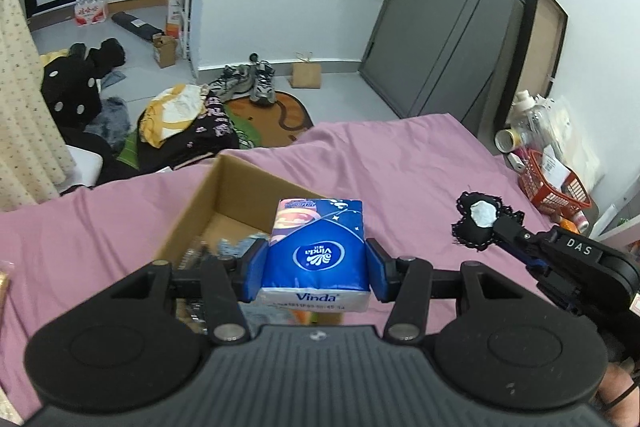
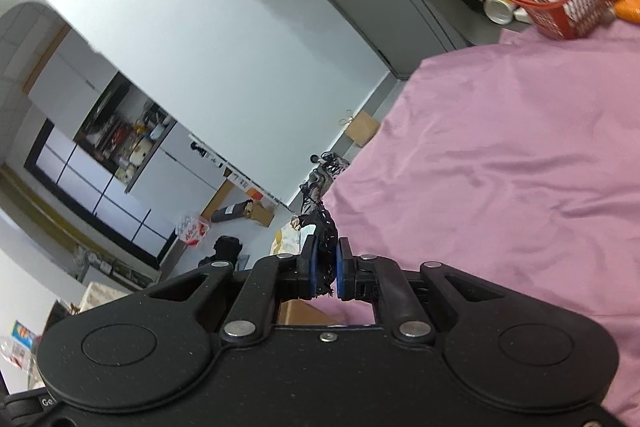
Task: Organize soft objects
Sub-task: 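Carry the tissue pack with the left tool while the right tool carries the black pouch to the box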
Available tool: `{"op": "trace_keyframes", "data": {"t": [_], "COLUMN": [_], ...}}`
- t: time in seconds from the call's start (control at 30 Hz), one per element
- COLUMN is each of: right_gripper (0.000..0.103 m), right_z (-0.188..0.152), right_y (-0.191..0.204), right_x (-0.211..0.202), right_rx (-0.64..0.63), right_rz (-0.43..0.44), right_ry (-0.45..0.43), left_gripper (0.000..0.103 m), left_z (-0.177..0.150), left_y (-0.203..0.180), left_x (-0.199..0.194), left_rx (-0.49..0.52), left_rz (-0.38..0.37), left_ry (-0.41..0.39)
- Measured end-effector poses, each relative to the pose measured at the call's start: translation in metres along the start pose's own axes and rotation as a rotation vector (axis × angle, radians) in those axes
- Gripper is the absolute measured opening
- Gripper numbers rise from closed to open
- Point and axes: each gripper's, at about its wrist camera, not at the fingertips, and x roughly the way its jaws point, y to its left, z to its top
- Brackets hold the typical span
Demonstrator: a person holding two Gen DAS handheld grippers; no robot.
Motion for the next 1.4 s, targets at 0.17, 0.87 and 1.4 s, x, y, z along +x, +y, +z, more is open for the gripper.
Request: {"op": "trace_keyframes", "data": {"t": [0.17,0.87,1.4], "right_gripper": [0.009,0.009,0.009], "right_z": [-0.005,-0.041,-0.059], "right_y": [0.019,0.087,0.114], "right_x": [-0.001,0.028,0.066], "right_rx": [-0.043,-0.215,-0.257], "right_rz": [0.001,-0.019,-0.021], "right_ry": [0.002,0.065,0.16], "left_gripper": [0.05,0.05,0.055], "left_z": [0.009,0.037,0.051], "left_y": [0.019,0.071,0.089], "left_x": [-0.01,0.019,0.058], "left_rx": [0.002,-0.041,-0.054], "left_rz": [0.007,-0.046,-0.077], "left_ry": [-0.019,0.002,0.05]}}
